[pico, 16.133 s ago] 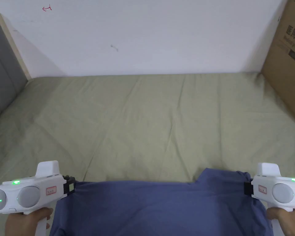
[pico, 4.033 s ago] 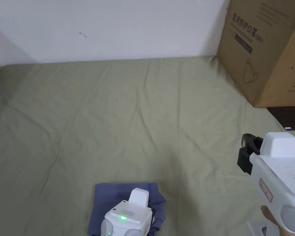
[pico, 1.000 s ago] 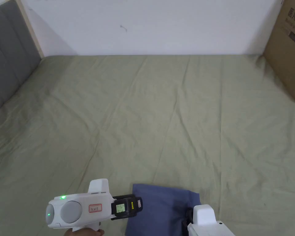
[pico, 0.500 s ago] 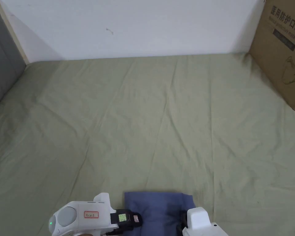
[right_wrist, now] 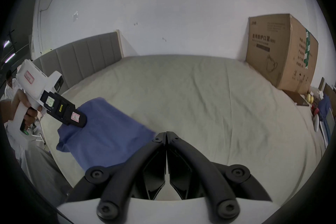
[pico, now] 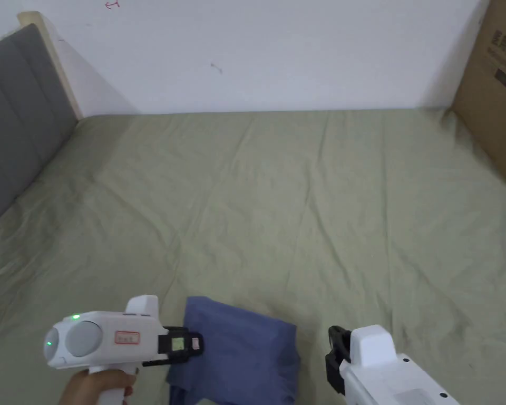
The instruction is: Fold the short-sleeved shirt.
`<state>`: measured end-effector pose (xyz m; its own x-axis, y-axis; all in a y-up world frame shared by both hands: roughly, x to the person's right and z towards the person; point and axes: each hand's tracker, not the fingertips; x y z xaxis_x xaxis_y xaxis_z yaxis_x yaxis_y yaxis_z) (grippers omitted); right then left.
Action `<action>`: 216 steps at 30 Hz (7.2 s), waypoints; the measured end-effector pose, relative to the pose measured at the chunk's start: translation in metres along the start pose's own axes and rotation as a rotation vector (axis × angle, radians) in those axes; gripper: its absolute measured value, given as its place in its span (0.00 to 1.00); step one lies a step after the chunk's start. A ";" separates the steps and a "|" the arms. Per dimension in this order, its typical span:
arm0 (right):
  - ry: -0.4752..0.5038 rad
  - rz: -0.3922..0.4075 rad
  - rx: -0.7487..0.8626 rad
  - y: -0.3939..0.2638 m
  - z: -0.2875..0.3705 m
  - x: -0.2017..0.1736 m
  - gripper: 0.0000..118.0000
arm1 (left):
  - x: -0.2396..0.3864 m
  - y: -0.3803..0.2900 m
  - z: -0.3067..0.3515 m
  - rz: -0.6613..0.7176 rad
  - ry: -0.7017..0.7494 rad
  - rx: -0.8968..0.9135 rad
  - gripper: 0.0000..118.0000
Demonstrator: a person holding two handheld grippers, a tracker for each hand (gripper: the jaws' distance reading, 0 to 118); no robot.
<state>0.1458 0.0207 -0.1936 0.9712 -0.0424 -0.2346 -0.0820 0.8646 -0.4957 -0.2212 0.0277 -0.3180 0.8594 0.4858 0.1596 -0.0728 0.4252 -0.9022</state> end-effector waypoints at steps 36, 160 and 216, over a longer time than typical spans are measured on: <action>-0.055 -0.006 0.179 0.077 0.013 0.003 0.00 | -0.187 0.056 0.105 0.099 0.599 0.053 0.84; -0.308 0.019 0.511 0.146 0.170 0.059 0.90 | 0.199 -0.029 0.114 -0.373 0.386 1.078 1.00; -0.325 0.013 0.529 0.142 0.170 0.062 1.00 | 0.204 -0.036 0.110 -0.404 0.414 1.084 1.00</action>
<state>0.2328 0.2261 -0.1365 0.9962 0.0520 0.0697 -0.0525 0.9986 0.0066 -0.0992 0.1955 -0.2087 0.9992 -0.0232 0.0330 0.0227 0.9997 0.0135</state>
